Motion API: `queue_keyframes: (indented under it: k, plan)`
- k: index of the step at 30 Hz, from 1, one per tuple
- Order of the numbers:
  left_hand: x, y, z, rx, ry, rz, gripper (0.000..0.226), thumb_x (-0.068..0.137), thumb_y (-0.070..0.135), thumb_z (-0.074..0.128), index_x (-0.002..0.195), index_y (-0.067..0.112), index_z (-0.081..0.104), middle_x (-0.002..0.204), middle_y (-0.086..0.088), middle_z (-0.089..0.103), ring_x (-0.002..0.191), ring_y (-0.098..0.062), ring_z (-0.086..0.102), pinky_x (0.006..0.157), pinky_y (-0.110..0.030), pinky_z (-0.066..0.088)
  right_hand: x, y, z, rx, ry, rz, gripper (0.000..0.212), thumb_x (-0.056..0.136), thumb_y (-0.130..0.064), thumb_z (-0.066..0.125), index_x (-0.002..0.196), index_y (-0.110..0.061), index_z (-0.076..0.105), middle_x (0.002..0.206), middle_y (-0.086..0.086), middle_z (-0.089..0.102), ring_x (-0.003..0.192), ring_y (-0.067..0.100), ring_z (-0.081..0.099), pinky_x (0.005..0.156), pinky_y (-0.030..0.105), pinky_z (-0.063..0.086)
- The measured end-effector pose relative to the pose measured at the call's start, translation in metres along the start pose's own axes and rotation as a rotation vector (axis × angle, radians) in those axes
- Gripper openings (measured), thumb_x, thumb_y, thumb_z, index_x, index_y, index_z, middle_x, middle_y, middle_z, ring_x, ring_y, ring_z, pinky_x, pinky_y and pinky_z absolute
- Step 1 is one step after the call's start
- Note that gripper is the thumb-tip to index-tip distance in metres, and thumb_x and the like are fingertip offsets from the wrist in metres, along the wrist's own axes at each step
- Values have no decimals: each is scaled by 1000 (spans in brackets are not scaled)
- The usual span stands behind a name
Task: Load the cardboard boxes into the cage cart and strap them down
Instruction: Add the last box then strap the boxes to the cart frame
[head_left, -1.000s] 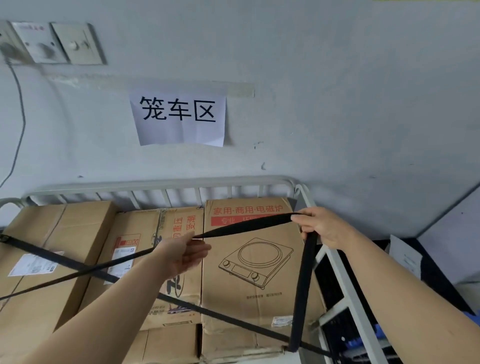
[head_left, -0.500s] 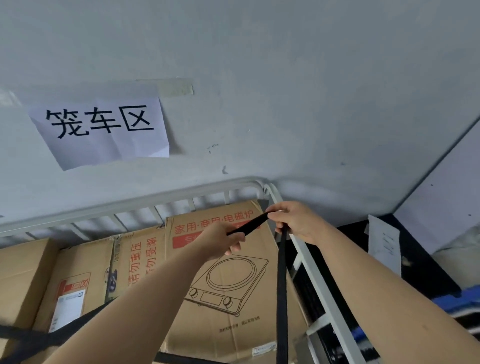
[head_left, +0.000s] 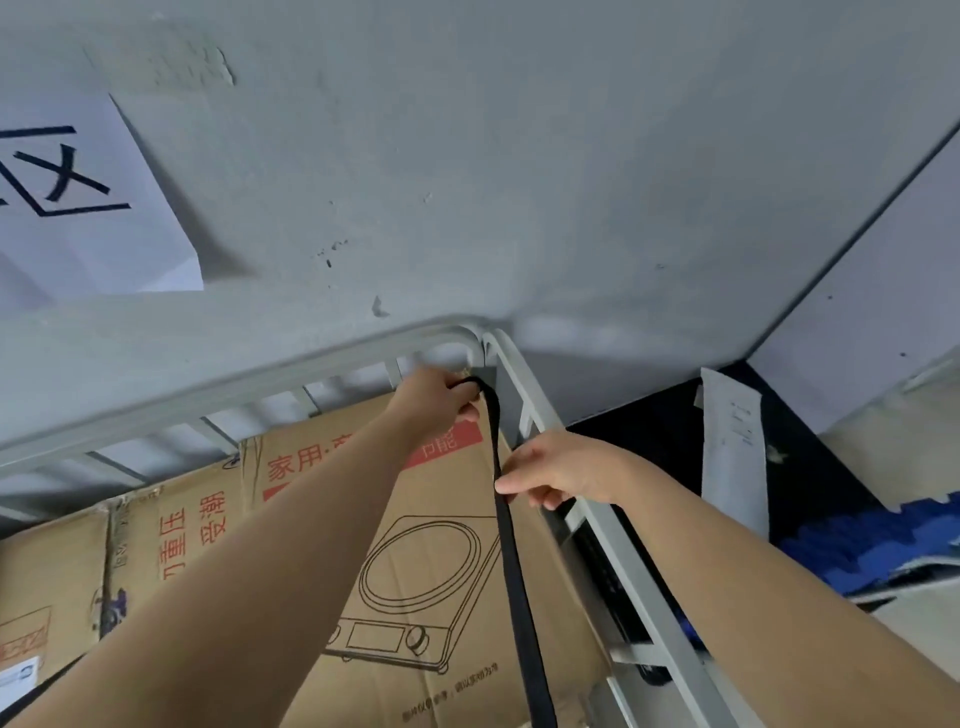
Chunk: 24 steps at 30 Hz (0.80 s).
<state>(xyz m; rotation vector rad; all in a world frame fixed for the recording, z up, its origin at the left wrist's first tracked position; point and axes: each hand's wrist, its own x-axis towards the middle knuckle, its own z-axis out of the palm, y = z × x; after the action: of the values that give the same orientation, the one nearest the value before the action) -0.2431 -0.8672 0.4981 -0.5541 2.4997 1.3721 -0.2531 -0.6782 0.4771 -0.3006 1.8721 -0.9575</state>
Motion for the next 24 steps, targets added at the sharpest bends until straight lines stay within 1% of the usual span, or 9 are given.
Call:
queue_keyframes:
  k: [2, 4, 6, 11, 14, 18, 20, 22, 24]
  plan:
    - [8, -3, -1, -15, 32, -17, 27, 95, 22, 57, 80, 4, 70, 55, 4, 66, 39, -6, 46, 42, -18, 37, 4, 10, 9, -91, -57, 59, 23, 88, -30, 66, 94, -8, 68, 65, 0, 61, 56, 11, 51, 59, 21, 46]
    - [8, -8, -2, -19, 55, -23, 29, 95, 23, 57, 79, 3, 71, 63, -4, 69, 42, -10, 45, 42, -19, 36, 7, 20, 15, -121, -27, 85, 23, 89, -29, 64, 96, -7, 68, 66, 1, 63, 54, 10, 53, 59, 20, 48]
    - [2, -17, -3, -50, 63, -40, 28, 95, 25, 56, 81, 5, 71, 65, -4, 70, 51, -16, 45, 45, -23, 35, 10, 30, 20, -64, 39, 81, 21, 90, -26, 64, 99, -8, 68, 68, 3, 67, 55, 10, 57, 62, 23, 51]
    - [-35, -31, 12, -89, 15, -76, 21, 96, 27, 55, 88, 13, 69, 70, 0, 71, 56, -16, 50, 54, -28, 43, 3, 45, 34, 141, 130, 91, 17, 91, -16, 61, 102, -3, 64, 80, 15, 72, 71, 22, 67, 64, 30, 54]
    - [-67, -27, 25, -143, -30, -55, 20, 96, 25, 55, 87, 14, 69, 69, 0, 72, 54, -15, 45, 51, -26, 40, -18, 53, 52, 159, 147, 109, 16, 93, -15, 58, 101, -3, 64, 83, 16, 72, 71, 22, 68, 63, 30, 54]
    - [-107, -17, 38, -183, -57, -9, 22, 96, 24, 56, 90, 8, 70, 64, 3, 70, 54, -17, 46, 55, -31, 42, -58, 66, 81, 198, 162, 123, 15, 93, -15, 57, 101, -4, 65, 76, 11, 71, 70, 22, 67, 61, 29, 53]
    - [-126, -12, 41, -194, -64, 12, 22, 96, 24, 57, 89, 8, 70, 67, 0, 71, 54, -18, 47, 58, -32, 43, -80, 74, 97, 200, 159, 129, 16, 92, -16, 58, 101, -5, 66, 78, 11, 72, 69, 20, 66, 59, 28, 52]
    - [-144, -8, 42, -209, -70, 29, 24, 96, 25, 56, 89, 8, 70, 74, -7, 72, 57, -20, 47, 60, -33, 43, -101, 84, 119, 202, 160, 151, 16, 91, -18, 59, 100, -7, 67, 81, 13, 73, 69, 19, 65, 59, 26, 52]
    - [-161, -2, 44, -229, -72, 50, 24, 96, 25, 56, 89, 7, 70, 74, -7, 72, 57, -20, 49, 60, -33, 43, -118, 97, 143, 219, 156, 181, 17, 91, -20, 60, 102, -9, 65, 82, 14, 72, 68, 18, 64, 61, 27, 52]
